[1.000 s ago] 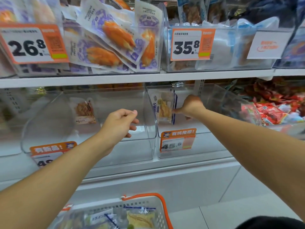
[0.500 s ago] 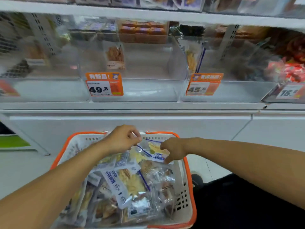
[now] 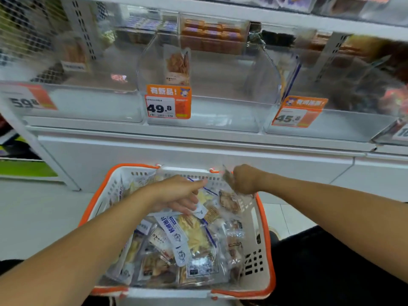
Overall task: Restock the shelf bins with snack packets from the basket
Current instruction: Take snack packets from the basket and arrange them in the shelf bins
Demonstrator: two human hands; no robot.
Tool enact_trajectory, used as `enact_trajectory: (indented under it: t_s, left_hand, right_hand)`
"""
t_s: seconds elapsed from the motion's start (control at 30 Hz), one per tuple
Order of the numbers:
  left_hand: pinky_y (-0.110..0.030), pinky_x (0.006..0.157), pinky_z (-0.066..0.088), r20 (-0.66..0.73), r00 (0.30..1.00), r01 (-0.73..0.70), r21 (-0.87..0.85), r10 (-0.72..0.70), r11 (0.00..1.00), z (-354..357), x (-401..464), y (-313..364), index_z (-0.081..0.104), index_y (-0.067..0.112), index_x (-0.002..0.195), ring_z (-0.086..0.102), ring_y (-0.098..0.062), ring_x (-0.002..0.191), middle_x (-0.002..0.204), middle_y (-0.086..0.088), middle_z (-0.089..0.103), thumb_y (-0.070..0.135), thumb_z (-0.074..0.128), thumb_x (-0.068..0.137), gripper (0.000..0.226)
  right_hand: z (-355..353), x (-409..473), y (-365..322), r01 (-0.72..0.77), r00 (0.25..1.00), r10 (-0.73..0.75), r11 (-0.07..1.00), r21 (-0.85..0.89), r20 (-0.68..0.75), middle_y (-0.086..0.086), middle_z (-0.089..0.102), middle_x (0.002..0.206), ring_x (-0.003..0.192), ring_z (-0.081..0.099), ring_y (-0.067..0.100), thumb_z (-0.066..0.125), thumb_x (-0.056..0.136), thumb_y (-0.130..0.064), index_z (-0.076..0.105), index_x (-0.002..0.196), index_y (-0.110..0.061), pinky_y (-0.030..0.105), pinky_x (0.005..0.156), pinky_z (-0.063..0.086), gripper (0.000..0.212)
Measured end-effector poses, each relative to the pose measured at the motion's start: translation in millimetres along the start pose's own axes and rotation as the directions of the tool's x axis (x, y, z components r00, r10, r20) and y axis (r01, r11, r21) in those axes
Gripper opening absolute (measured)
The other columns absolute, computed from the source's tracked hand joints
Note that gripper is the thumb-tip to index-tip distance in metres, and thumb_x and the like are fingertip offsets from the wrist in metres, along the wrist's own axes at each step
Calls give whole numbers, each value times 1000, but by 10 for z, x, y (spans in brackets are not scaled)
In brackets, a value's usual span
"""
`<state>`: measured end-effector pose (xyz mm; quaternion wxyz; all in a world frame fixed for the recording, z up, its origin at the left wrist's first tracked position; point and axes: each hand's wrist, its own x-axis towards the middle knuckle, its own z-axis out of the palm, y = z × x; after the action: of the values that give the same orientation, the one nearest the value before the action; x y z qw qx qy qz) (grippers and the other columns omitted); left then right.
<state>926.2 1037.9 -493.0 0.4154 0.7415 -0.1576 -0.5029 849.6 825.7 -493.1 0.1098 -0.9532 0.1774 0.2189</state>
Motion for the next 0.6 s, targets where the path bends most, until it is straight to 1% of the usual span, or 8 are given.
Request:
enact_trajectory:
  t_s: [0.1,0.17,0.2,0.27,0.33,0.4,0.47,0.6]
  left_hand:
    - [-44,88,58,62,989,-108,-323,135,940,316,-57,375,59,29,118,60,-28,115,125,-5,56,65,69,72,60]
    - [-42,76,59,-116,957,-287,-483,265,827,476,-78,662,64,23,117,67,-25,100,115,-4,67,52,70,79,48]
    - [-39,69,58,-222,927,-376,-510,304,773,500,-106,797,65,21,116,71,-23,91,108,-4,72,42,67,88,35]
    - [-38,60,58,-314,857,-513,-466,408,721,424,-155,1025,67,22,107,73,-24,80,95,-5,76,29,57,98,15]
    - [-39,54,58,-283,808,-589,-358,517,724,291,-184,1290,69,19,99,73,-26,72,85,-7,75,26,60,96,12]
    - [-40,54,58,-247,783,-620,-226,571,751,274,-127,1630,71,18,98,72,-27,73,85,-6,75,28,67,91,13]
    - [-39,58,60,-220,791,-604,-135,571,786,317,-43,1916,72,20,98,72,-23,75,84,-3,76,31,71,87,16]
    - [-31,55,58,-233,790,-591,-43,567,806,448,150,2482,64,11,109,69,-18,78,98,-9,71,38,69,89,34]
  right_hand:
    - [-396,-394,-191,220,967,-196,965,142,-163,5,60,56,50,64,17,48,102,-27,57,63,-10,28,54,51,44]
    - [-646,-693,-215,335,924,-292,929,156,-247,-1,69,77,57,63,7,63,92,-44,69,87,-16,19,54,49,29]
    - [-789,-815,-173,358,910,-304,919,162,-283,-5,71,90,66,64,5,70,83,-56,71,104,-22,18,59,50,40]
    - [-1092,-933,74,330,889,-189,897,296,-417,-12,68,103,78,65,6,75,64,-69,66,118,-31,22,64,54,66]
    - [-1361,-967,356,275,842,7,855,440,-540,-12,66,102,79,65,7,74,55,-69,63,114,-30,28,62,52,71]
    - [-1536,-937,599,286,906,14,717,636,-423,-5,69,89,70,61,13,75,69,-56,66,104,-24,26,55,46,48]
    - [-1590,-862,690,322,945,-123,508,799,-303,2,60,71,56,47,15,69,87,-32,68,85,-17,23,50,37,15]
    - [-1826,-675,1301,335,929,41,329,883,-368,3,51,68,50,35,9,68,87,-19,66,80,-13,18,45,30,10]
